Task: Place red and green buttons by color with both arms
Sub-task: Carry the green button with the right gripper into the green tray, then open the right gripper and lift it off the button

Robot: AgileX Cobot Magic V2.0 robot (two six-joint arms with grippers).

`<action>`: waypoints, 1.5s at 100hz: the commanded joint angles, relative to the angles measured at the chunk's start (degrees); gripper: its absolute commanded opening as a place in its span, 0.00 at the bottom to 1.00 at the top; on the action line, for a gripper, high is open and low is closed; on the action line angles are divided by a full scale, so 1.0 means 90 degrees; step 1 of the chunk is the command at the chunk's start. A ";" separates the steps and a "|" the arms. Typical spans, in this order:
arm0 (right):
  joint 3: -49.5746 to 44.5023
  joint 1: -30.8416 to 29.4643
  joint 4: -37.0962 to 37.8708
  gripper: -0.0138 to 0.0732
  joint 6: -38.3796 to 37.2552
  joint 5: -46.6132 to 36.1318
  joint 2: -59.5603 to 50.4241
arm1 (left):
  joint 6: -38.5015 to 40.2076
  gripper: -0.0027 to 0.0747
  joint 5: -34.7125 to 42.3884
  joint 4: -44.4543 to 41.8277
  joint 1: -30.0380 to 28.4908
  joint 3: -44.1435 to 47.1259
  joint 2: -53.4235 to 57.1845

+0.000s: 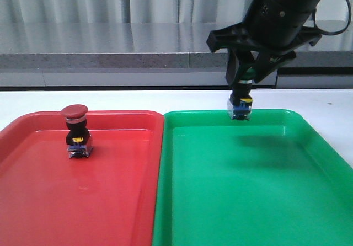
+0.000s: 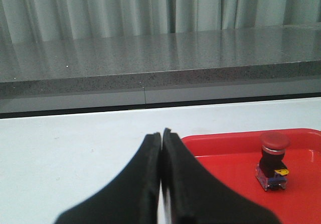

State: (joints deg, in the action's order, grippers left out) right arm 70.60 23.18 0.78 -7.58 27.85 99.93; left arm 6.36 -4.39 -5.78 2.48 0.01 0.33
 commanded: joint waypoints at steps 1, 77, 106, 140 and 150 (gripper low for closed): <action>-0.0087 0.0039 0.0049 0.46 -0.0140 -0.0705 -0.0375 | 0.0017 0.01 0.0536 0.0043 -0.0011 0.0166 0.0199; -0.1001 0.0039 0.0049 0.46 -0.0235 -0.1428 -0.0354 | 0.0017 0.01 0.0536 0.0043 -0.0011 0.0166 0.0199; -0.1001 0.0039 0.0045 0.47 -0.0235 -0.1409 -0.0332 | 0.0017 0.01 0.0536 0.0043 -0.0011 0.0166 0.0199; -0.1001 0.0039 -0.0036 0.72 -0.0235 -0.1360 -0.0332 | 0.0017 0.01 0.0536 0.0043 -0.0011 0.0166 0.0199; -0.1001 0.0039 -0.0086 0.79 -0.0235 -0.1366 -0.0332 | 0.0017 0.01 0.0536 0.0043 -0.0011 0.0166 0.0199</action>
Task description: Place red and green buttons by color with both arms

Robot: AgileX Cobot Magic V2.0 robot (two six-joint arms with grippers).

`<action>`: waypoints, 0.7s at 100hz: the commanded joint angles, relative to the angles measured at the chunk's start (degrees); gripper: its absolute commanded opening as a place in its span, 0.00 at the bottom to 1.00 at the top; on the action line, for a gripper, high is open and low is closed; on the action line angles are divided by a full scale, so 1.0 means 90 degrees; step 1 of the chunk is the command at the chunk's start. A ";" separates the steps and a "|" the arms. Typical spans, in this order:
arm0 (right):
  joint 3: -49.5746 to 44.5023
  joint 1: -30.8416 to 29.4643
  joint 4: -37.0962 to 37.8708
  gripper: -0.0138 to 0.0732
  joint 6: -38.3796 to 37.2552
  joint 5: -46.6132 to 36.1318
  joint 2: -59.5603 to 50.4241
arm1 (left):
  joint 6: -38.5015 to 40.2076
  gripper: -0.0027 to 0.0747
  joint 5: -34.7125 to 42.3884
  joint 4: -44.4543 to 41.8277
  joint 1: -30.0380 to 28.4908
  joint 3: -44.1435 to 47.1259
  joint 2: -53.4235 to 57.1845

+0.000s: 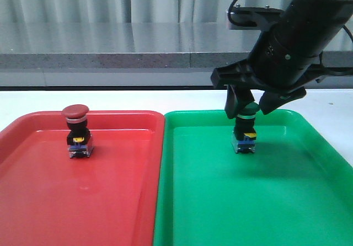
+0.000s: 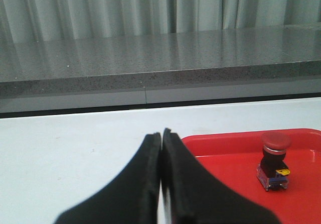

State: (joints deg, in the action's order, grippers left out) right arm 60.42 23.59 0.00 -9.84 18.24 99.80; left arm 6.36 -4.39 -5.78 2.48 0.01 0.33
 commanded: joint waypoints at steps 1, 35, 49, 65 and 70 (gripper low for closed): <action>0.0130 -0.0006 -0.0039 0.80 0.0016 -0.0299 -0.0318 | 0.0017 0.01 0.0536 0.0043 -0.0011 0.0166 0.0199; 0.0362 -0.0014 -0.0045 0.83 0.0016 -0.0453 -0.0528 | 0.0017 0.01 0.0536 0.0043 -0.0011 0.0166 0.0199; 0.0742 -0.0024 0.0077 0.83 0.0016 -0.0362 -0.0808 | 0.0017 0.01 0.0536 0.0043 -0.0011 0.0166 0.0199; 0.0958 -0.0024 0.0461 0.83 0.0016 -0.0291 -0.1353 | 0.0017 0.01 0.0536 0.0043 -0.0011 0.0166 0.0199; 0.0958 -0.0064 0.0561 0.83 0.0016 -0.0235 -0.1562 | 0.0017 0.01 0.0536 0.0043 -0.0011 0.0166 0.0199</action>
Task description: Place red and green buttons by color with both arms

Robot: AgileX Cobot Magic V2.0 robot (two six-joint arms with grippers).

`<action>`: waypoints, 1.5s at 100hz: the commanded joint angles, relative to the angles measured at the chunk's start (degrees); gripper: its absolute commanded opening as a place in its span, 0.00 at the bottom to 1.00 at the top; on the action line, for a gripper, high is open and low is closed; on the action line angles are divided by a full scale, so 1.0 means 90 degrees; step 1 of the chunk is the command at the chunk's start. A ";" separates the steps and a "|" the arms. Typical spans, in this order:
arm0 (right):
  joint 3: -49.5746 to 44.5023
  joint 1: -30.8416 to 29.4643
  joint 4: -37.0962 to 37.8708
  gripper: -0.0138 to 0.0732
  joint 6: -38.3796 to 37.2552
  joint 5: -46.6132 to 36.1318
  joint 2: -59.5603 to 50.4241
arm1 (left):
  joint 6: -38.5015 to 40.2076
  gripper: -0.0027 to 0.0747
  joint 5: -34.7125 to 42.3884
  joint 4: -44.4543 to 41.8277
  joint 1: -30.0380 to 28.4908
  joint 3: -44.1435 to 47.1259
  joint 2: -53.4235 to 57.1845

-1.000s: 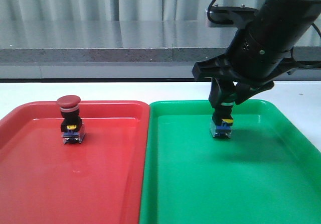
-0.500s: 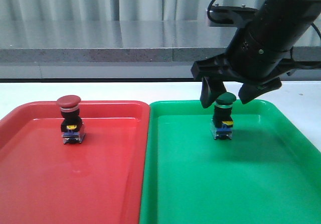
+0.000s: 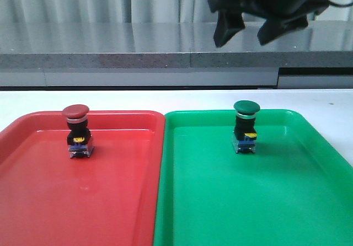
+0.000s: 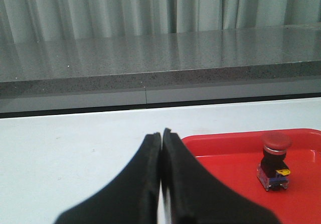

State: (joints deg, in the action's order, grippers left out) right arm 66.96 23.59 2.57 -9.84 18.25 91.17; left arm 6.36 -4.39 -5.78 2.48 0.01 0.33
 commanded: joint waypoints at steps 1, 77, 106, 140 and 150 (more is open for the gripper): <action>0.0232 -0.0072 0.0290 0.83 0.0016 -0.0211 -0.0664 | 0.0017 0.01 0.0536 0.0043 -0.0011 0.0166 0.0199; -0.2782 -0.1352 0.0886 0.83 0.0016 -0.0144 -0.5012 | 0.0017 0.01 0.0536 0.0043 -0.0011 0.0166 0.0199; -0.4301 -0.1358 0.0905 0.83 0.0011 -0.0070 -0.7227 | 0.0017 0.01 0.0536 0.0043 -0.0011 0.0166 0.0199; -0.4686 -0.1358 0.0924 0.82 0.0011 0.0035 -0.8402 | 0.0017 0.01 0.0536 0.0043 -0.0011 0.0166 0.0199; -0.4686 -0.1358 0.0924 0.70 0.0011 0.0041 -0.8402 | 0.0017 0.01 0.0536 0.0043 -0.0011 0.0166 0.0199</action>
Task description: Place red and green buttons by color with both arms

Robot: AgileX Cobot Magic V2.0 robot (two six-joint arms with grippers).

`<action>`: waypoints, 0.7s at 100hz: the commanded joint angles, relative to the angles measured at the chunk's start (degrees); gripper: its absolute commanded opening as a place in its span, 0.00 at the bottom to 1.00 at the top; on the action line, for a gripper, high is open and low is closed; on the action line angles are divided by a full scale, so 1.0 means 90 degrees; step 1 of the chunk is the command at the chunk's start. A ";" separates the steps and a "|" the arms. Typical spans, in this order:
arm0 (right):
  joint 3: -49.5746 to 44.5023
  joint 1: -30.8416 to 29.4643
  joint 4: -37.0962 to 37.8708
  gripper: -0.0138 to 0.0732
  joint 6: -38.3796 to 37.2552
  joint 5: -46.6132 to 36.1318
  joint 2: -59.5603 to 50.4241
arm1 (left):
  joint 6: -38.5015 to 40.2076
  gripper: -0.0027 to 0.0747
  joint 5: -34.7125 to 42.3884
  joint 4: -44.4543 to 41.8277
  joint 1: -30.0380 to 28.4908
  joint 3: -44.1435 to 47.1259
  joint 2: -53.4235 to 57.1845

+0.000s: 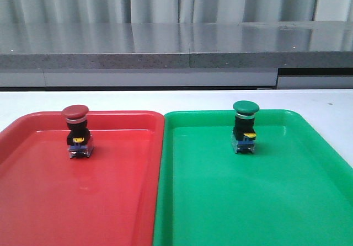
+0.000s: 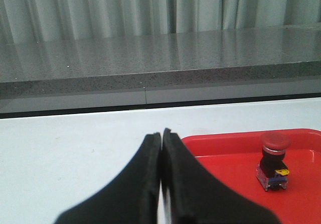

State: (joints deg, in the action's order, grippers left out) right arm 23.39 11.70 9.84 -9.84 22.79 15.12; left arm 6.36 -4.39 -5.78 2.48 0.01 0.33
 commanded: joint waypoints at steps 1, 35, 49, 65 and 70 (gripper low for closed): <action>0.0155 -0.0037 0.0117 0.68 0.0011 -0.0463 0.0047 | 0.0017 0.01 0.0536 0.0043 -0.0011 0.0166 0.0199; 0.0155 -0.0037 0.0117 0.09 0.0011 -0.0469 0.0047 | 0.0017 0.01 0.0536 0.0043 -0.0011 0.0166 0.0199; 0.0155 -0.0037 0.0117 0.08 0.0011 -0.0469 0.0047 | 0.0017 0.01 0.0536 0.0043 -0.0011 0.0166 0.0199; 0.0155 -0.0037 0.0117 0.08 0.0011 -0.0469 0.0047 | 0.0017 0.01 0.0536 0.0043 -0.0011 0.0166 0.0199; 0.0155 -0.0037 0.0117 0.08 0.0011 -0.0469 0.0047 | 0.0017 0.01 0.0536 0.0043 -0.0011 0.0166 0.0199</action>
State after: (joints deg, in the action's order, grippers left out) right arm 23.39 11.70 9.93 -9.84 22.79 15.12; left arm 6.36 -4.39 -5.78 2.48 0.01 0.33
